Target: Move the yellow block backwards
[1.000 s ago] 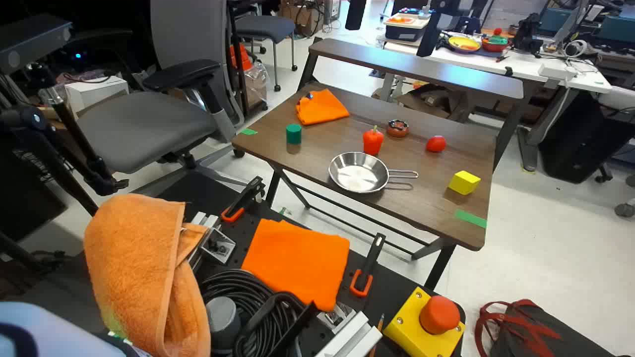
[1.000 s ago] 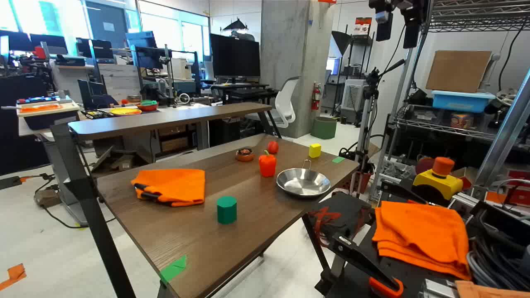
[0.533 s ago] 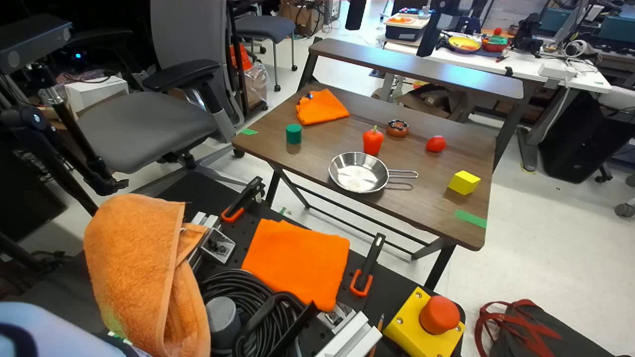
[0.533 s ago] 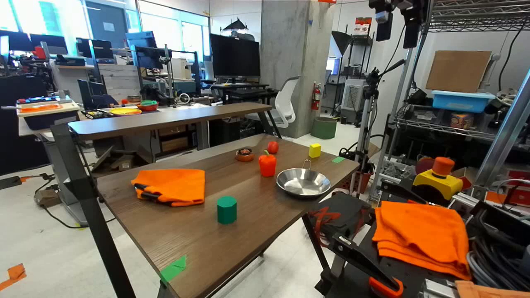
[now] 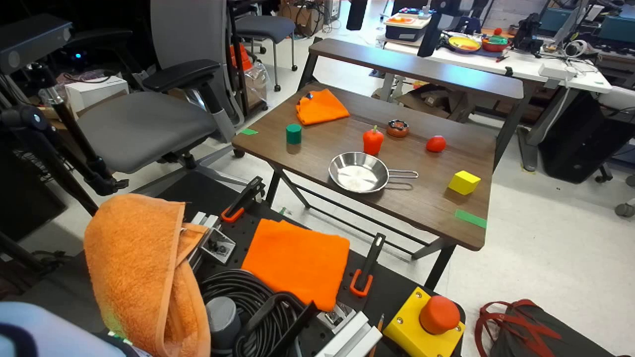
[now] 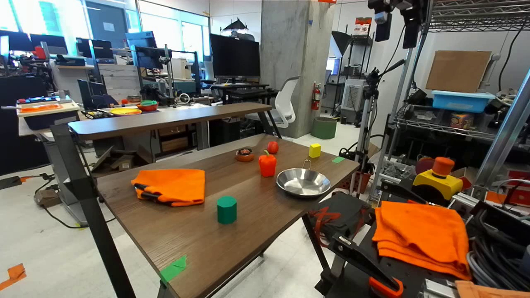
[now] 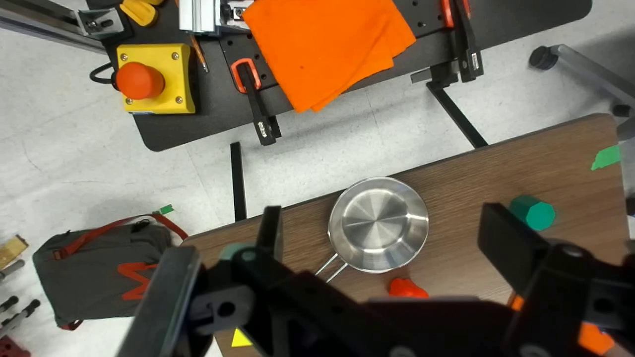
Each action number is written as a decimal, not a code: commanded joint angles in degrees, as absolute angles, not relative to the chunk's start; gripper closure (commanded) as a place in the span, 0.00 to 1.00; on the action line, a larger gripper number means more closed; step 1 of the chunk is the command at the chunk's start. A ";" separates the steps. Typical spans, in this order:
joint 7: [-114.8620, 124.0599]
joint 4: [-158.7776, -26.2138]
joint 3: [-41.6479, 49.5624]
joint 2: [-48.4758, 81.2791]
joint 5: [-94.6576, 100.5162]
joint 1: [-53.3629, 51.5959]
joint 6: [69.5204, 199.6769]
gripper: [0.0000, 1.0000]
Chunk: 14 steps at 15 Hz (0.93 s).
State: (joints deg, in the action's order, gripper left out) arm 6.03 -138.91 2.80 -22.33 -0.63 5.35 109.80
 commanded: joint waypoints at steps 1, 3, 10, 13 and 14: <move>8.76 -134.77 3.22 -17.12 2.00 7.16 114.88 0.00; 10.89 -132.29 3.72 -13.27 4.66 8.73 119.52 0.00; 20.75 -120.54 7.55 6.14 12.01 11.58 132.17 0.00; 23.00 -117.05 9.17 12.91 10.50 10.55 134.99 0.00; 23.62 -116.40 9.40 14.98 9.57 10.26 136.76 0.00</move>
State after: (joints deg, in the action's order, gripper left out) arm 20.95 -120.46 8.01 8.79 10.57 11.69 133.71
